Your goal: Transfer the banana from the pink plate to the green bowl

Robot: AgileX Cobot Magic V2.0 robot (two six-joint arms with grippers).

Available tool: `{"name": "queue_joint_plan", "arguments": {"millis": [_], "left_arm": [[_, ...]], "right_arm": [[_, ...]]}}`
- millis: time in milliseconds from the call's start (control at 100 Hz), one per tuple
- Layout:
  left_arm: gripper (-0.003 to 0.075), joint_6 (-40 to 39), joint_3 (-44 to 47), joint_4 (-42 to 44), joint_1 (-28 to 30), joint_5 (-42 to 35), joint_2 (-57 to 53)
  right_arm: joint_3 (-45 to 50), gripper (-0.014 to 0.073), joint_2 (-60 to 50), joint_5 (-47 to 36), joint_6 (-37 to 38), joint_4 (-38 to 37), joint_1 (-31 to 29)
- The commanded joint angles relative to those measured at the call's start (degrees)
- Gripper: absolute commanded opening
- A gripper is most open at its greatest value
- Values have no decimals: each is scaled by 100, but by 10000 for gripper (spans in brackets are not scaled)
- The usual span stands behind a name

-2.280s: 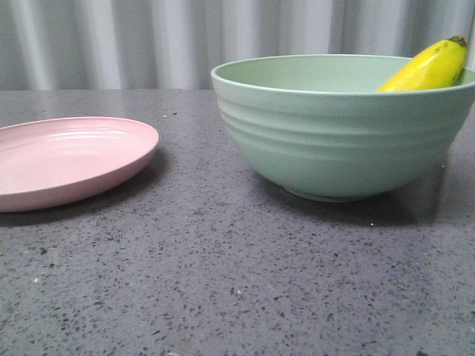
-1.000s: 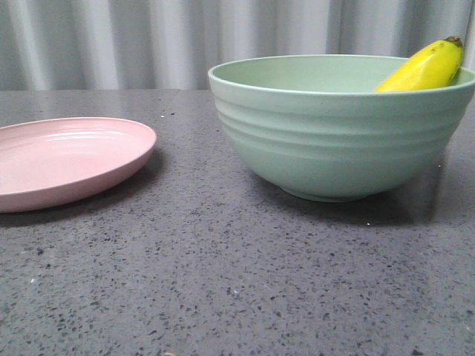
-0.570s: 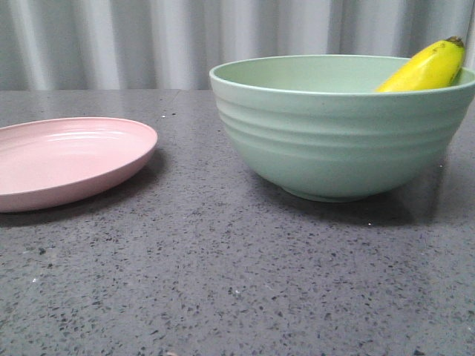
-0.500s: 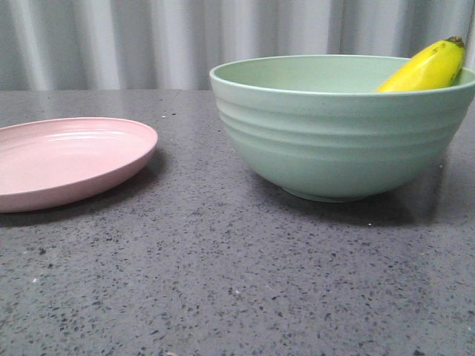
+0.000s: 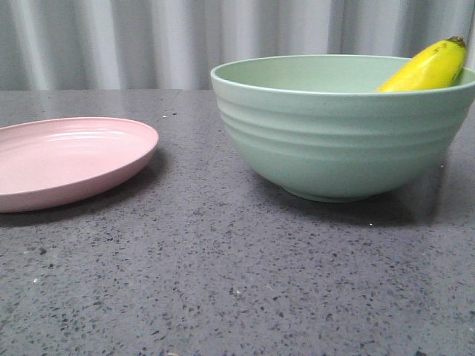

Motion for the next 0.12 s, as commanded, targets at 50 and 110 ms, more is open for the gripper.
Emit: {"name": "queue_joint_plan", "arguments": {"millis": [50,110], "left_arm": [[-20,-46,57,-16,9,-357,-171],[-20,-46,57,-16,9,-357,-171]], "right_arm": [[117,-65,-130,-91,-14,-62,-30],[117,-65,-130,-91,-14,-62,-30]]}}
